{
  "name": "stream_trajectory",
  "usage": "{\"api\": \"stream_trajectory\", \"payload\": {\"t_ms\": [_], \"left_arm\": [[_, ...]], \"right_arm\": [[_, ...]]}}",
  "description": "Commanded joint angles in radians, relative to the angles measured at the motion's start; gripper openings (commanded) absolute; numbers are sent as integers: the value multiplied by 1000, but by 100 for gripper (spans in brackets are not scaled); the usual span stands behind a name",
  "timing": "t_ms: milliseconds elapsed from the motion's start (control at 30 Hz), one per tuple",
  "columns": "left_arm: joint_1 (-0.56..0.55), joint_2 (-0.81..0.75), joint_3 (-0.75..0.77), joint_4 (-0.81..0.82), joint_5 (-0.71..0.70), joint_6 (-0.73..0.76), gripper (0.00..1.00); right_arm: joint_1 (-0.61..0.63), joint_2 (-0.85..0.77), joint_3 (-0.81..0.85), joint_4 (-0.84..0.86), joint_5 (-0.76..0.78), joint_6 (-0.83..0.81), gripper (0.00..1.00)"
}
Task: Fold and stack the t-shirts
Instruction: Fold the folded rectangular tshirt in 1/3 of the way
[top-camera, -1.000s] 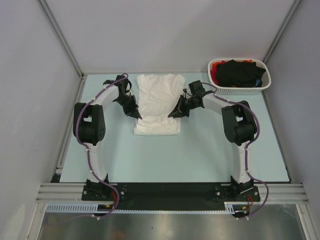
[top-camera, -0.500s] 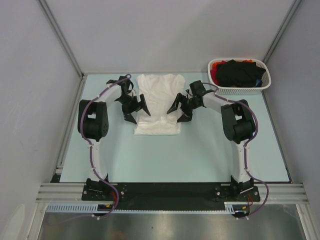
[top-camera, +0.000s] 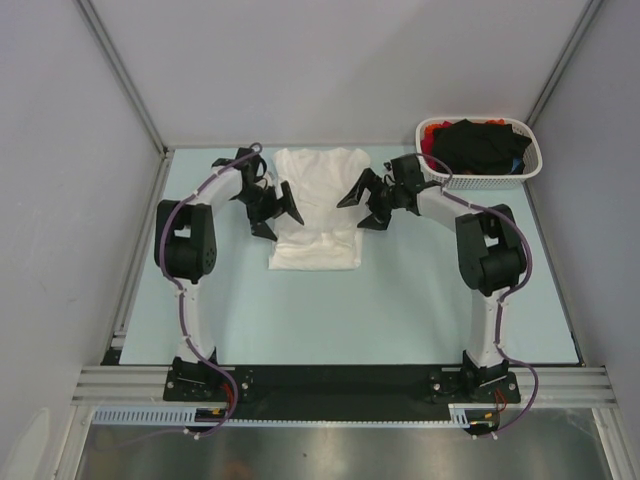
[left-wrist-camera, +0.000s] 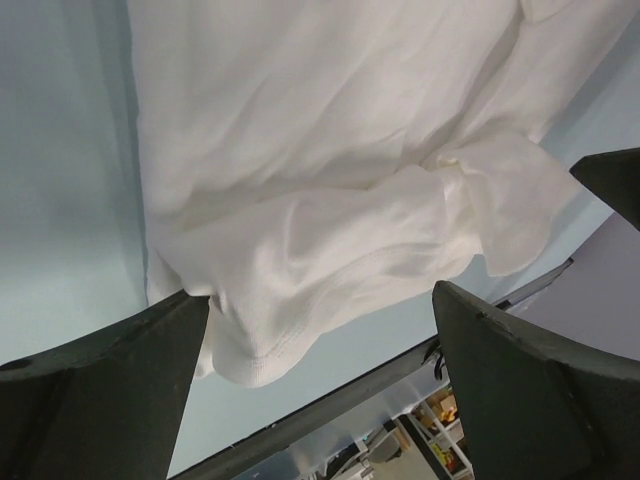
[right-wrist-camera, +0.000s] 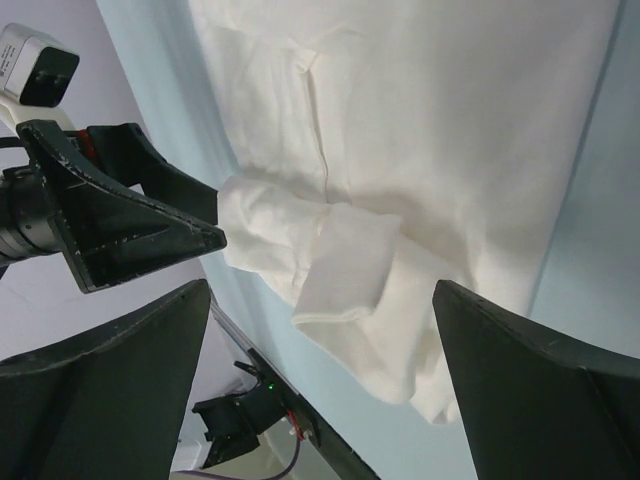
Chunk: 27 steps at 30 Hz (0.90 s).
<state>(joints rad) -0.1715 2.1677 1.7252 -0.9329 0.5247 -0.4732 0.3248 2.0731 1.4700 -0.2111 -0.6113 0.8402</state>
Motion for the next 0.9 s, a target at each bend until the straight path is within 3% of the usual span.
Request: {"api": "stream_trajectory", "payload": {"t_ms": [0,133,233,267,300,333,367,667,867], "left_arm": [[20,-149,14,57,-15,-19,100],[49,-227,-12,82,-22,5,100],[59,-275,-41,74,-25,47,99],[59,-292,-55,71,-28,70,92],[59,-301,-87,57,-35,77,40],[58,-307,-105,46,-51,82,10],[58,-318,-149,31,-81,90,0],[-22,-332,-389,42,-121,124,0],[-49,-329,-421,88,-149,97,0]], "right_arm": [[-9,-171,-28,44,77,-53,100],[-27,-281,-63,-39,125,-111,100],[-30,-317,-74,-153,110,-166,94],[-23,-323,-82,-175,101,-185,67],[-20,-337,-111,-186,94,-199,41],[-13,-346,-131,-227,108,-222,12],[-6,-350,-148,-244,117,-231,0],[97,-285,-204,-338,148,-306,0],[140,-212,-175,-344,173,-299,0]]}}
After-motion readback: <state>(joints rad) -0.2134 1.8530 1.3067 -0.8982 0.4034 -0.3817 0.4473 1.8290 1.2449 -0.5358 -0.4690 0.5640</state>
